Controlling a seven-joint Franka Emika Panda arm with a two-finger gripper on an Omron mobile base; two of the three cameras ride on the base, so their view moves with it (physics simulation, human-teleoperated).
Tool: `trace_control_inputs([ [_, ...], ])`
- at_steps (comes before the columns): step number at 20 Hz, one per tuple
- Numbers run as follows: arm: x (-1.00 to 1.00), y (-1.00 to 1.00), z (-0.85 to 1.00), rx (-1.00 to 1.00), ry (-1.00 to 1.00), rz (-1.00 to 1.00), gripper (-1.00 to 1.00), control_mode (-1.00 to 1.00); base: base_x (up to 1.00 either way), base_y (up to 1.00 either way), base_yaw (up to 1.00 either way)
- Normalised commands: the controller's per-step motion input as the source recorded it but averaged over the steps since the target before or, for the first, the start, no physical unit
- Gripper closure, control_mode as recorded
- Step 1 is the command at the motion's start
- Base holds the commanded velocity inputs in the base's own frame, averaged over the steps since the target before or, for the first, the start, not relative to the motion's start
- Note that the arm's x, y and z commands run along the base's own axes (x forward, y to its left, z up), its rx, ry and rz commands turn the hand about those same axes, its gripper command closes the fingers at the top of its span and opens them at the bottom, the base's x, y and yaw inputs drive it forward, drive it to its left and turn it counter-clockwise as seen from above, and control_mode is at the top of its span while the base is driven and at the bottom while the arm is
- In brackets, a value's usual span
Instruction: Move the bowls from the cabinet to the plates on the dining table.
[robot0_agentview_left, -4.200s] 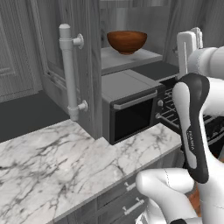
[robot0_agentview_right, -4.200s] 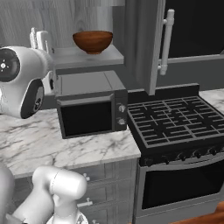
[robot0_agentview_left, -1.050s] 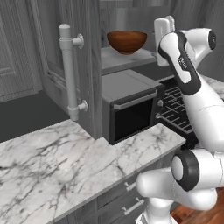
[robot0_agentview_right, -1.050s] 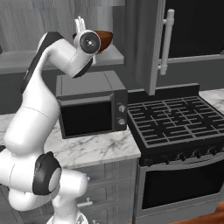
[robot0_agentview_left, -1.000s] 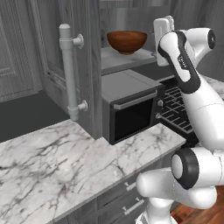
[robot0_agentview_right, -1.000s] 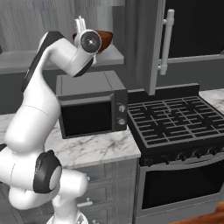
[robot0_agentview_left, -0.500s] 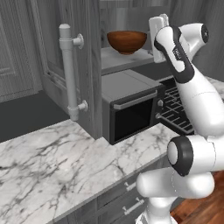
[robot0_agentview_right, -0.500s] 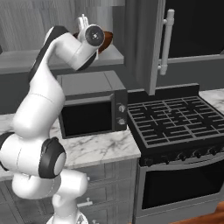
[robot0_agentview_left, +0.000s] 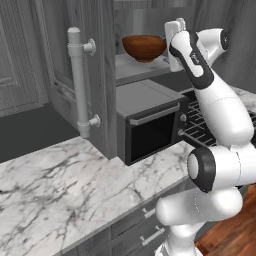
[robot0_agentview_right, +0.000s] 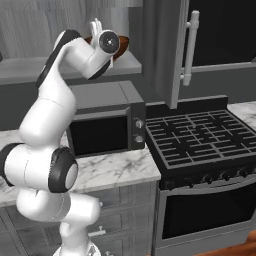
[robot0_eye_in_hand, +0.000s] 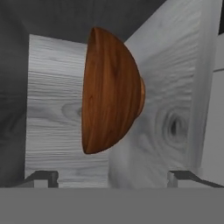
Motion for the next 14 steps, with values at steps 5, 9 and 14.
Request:
trace_control_inputs([
  [5,0.42,-0.02,0.00,0.00,0.05,0.00,-1.00,-1.00,0.00,0.00,0.00],
  [9,0.42,-0.05,0.00,0.00,0.13,0.00,-1.00,-1.00,0.00,0.00,0.00],
  [14,0.43,-0.01,0.00,0.00,0.08,-0.01,-1.00,-1.00,0.00,0.00,0.00],
])
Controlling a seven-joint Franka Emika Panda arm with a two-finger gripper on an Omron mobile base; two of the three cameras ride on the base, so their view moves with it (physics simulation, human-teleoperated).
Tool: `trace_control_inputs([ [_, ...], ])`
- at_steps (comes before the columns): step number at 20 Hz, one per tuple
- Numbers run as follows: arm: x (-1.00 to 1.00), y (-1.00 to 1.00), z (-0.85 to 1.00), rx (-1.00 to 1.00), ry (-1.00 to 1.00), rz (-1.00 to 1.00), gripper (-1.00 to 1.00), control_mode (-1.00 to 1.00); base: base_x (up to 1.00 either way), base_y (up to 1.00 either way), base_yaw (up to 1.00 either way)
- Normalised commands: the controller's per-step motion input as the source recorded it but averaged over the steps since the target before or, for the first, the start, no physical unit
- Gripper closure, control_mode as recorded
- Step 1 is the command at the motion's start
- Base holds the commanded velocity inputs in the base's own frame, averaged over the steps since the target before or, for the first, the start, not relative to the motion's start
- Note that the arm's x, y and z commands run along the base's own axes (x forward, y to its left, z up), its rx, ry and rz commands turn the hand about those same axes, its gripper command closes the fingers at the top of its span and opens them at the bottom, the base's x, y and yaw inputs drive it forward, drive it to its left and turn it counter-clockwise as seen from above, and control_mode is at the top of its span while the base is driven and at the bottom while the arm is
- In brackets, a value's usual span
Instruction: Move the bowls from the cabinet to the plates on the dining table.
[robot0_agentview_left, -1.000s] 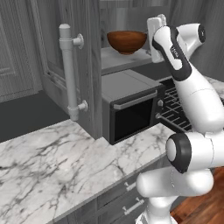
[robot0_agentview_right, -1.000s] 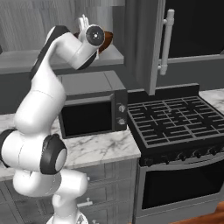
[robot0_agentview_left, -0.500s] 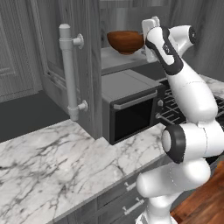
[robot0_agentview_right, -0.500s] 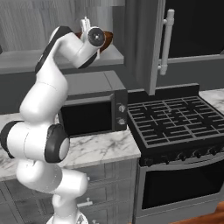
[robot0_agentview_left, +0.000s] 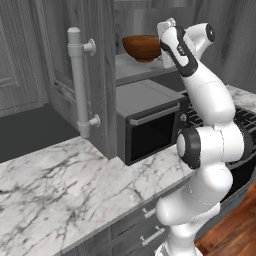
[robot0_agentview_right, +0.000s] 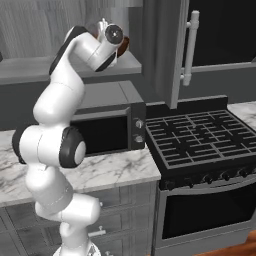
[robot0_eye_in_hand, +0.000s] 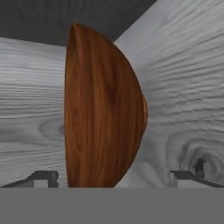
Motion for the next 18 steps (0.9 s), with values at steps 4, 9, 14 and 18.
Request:
trace_control_inputs([
  [4,0.44,0.00,0.00,0.00,0.02,-0.01,-1.00,-1.00,0.00,0.00,0.00],
  [9,0.37,0.02,-0.04,0.00,-0.01,-0.01,-1.00,-1.00,0.00,0.00,0.00],
  [14,0.29,0.06,-0.14,-0.02,-0.03,-0.01,-1.00,-1.00,0.00,0.00,0.00],
  [18,0.20,0.11,-0.21,-0.04,-0.05,0.00,-1.00,-1.00,0.00,0.00,0.00],
])
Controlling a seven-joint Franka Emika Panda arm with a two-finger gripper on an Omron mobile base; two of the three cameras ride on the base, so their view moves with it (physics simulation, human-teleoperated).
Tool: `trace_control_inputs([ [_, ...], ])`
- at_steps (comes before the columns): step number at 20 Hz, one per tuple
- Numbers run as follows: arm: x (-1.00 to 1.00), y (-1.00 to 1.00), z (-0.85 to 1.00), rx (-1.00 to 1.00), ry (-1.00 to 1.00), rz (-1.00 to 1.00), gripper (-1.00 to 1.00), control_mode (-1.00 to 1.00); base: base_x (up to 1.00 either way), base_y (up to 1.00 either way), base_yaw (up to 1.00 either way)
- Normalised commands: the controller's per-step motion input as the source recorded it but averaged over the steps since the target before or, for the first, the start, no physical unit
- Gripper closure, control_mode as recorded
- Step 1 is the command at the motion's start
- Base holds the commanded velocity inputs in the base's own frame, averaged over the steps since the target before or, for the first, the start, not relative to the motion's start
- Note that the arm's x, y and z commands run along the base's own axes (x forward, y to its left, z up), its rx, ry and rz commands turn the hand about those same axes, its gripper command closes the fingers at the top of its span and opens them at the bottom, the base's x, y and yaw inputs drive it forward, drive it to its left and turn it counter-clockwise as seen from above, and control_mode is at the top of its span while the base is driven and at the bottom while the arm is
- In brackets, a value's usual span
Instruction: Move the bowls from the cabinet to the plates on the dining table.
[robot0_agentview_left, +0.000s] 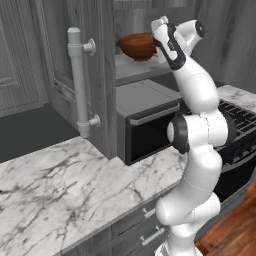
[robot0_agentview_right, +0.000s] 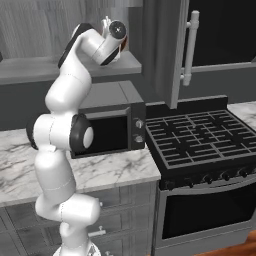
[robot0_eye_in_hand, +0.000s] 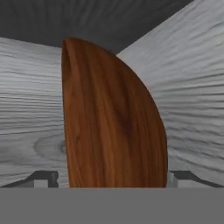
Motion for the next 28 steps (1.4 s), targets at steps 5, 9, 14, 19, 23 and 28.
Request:
trace_control_inputs([
  [5,0.15,0.18,-0.25,-0.05,-0.03,0.00,1.00,-1.00,0.00,0.00,0.00],
  [9,0.00,0.09,-0.28,-0.05,-0.02,0.00,1.00,-1.00,0.00,0.00,0.00],
  [14,-0.01,0.01,-0.26,-0.03,0.00,0.00,1.00,-1.00,0.00,0.00,0.00],
  [19,0.00,0.00,-0.11,0.00,0.06,0.00,1.00,-1.00,0.00,0.00,0.00],
  [23,-0.05,-0.09,0.11,0.00,0.05,-0.01,1.00,-1.00,0.00,0.00,0.00],
  [28,-0.36,-0.13,0.32,0.03,0.00,-0.04,1.00,-1.00,0.00,0.00,0.00],
])
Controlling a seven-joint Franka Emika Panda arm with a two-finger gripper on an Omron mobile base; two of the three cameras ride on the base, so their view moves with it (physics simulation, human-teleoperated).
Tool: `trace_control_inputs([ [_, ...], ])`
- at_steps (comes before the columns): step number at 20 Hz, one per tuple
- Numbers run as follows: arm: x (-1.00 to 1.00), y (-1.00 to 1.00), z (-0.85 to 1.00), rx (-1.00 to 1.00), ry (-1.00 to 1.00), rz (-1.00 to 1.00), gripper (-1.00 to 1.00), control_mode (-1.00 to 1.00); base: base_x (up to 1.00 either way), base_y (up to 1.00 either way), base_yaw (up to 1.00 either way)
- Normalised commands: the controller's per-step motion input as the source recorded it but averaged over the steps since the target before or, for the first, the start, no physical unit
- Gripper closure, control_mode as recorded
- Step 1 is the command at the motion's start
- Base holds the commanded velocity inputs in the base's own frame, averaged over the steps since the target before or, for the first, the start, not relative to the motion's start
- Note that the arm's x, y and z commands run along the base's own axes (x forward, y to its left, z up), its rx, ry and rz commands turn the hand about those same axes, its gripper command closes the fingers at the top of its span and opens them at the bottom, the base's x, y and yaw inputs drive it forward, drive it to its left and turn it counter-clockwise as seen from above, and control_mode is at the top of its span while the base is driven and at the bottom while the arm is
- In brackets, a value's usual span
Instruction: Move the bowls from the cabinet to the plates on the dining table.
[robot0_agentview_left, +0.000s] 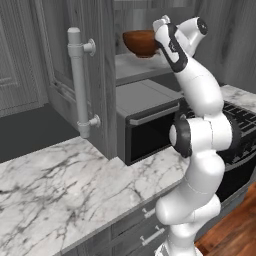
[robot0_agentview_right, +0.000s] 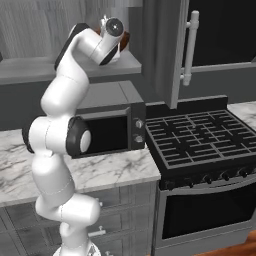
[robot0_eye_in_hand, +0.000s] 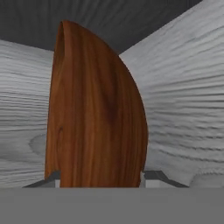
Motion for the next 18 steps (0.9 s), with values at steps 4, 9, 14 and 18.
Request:
trace_control_inputs([
  [4,-0.62,-0.03,0.05,0.00,-0.02,0.00,1.00,-1.00,0.00,0.00,0.00],
  [9,-0.62,0.02,-0.03,0.00,-0.03,0.00,1.00,-1.00,0.00,0.00,0.00],
  [14,-0.62,-0.01,0.05,0.01,-0.03,0.00,1.00,-1.00,0.00,0.00,0.00],
  [18,-0.62,-0.03,0.10,0.01,-0.02,0.00,1.00,-1.00,0.00,0.00,0.00],
])
